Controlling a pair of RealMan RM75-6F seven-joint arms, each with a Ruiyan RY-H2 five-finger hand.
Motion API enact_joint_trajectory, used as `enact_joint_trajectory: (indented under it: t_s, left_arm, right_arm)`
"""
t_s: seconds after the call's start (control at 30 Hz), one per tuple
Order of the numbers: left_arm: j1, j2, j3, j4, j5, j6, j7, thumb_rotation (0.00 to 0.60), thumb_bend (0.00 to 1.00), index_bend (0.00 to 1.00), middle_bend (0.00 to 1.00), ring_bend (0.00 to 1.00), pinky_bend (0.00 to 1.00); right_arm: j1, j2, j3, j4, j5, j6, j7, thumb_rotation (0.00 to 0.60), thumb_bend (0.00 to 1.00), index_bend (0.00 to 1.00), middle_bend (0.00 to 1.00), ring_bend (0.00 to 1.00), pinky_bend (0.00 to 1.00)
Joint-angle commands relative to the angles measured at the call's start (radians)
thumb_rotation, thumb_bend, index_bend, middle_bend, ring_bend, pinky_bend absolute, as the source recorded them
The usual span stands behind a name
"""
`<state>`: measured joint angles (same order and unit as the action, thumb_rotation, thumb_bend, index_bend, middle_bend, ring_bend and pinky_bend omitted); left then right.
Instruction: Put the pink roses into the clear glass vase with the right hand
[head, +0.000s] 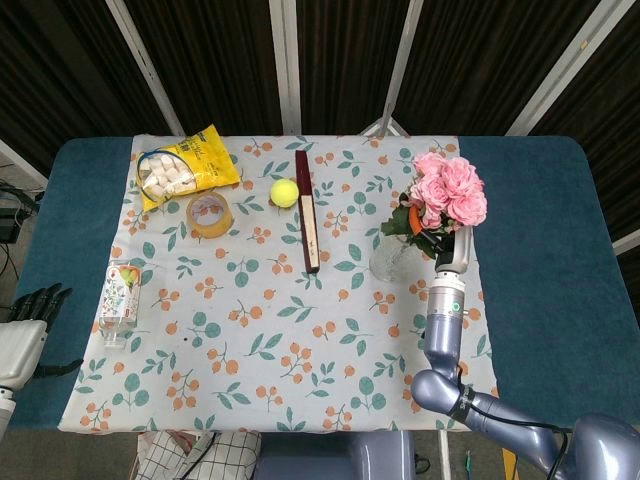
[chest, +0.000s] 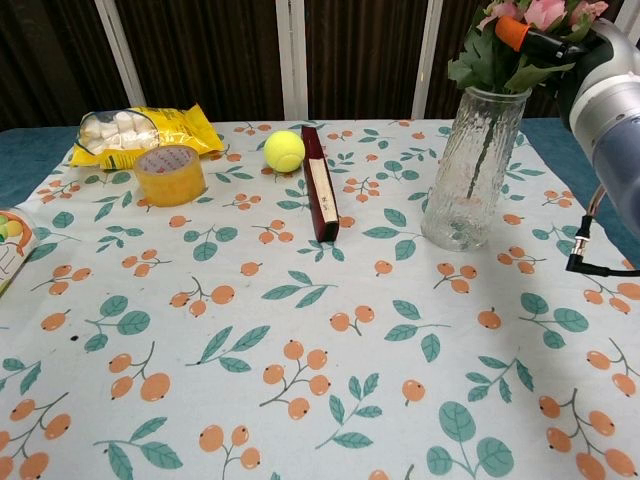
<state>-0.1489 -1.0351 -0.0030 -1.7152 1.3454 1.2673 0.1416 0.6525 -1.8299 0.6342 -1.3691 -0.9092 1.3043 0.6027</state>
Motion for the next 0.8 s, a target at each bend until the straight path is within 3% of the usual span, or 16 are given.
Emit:
enact_joint_trajectory:
  t_s: [0.03,0.07,0.17,0.3,0.8]
  left_arm:
    - [-0.001,0.002,0.001,-0.001,-0.001,-0.003,-0.004,0.6,0.0,0.0,0.0,0.0,0.0]
    - [-0.001,0.002,0.001,-0.001,-0.001,-0.003,-0.004,0.6,0.0,0.0,0.0,0.0,0.0]
    - [-0.001,0.003,0.002,-0.001,0.001,-0.003,-0.006,0.6,0.0,0.0,0.0,0.0,0.0]
    - [-0.002,0.005,0.002,-0.002,0.003,-0.004,-0.009,0.6,0.0,0.0,0.0,0.0,0.0]
    - [-0.002,0.007,0.006,-0.005,0.006,-0.003,-0.014,0.6,0.0,0.0,0.0,0.0,0.0]
  right_arm:
    - [-0.002,0.003,-0.006,-0.004,-0.005,-0.014,-0.007,0.6,0.42,0.19,0.26,0.21,0.08]
    - [-0.003,0.004,-0.008,-0.006,-0.006,-0.018,-0.008,0.6,0.41,0.1,0.2,0.16,0.05]
    - [-0.006,0.013,-0.018,-0.016,-0.014,-0.036,-0.017,0.6,0.34,0.0,0.1,0.07,0.01]
    - [-0.011,0.028,-0.024,-0.039,-0.025,-0.051,-0.031,0.6,0.22,0.0,0.0,0.0,0.0]
    - [-0.146,0.163,-0.159,-0.224,-0.116,-0.044,-0.098,0.6,0.18,0.0,0.0,0.0,0.0]
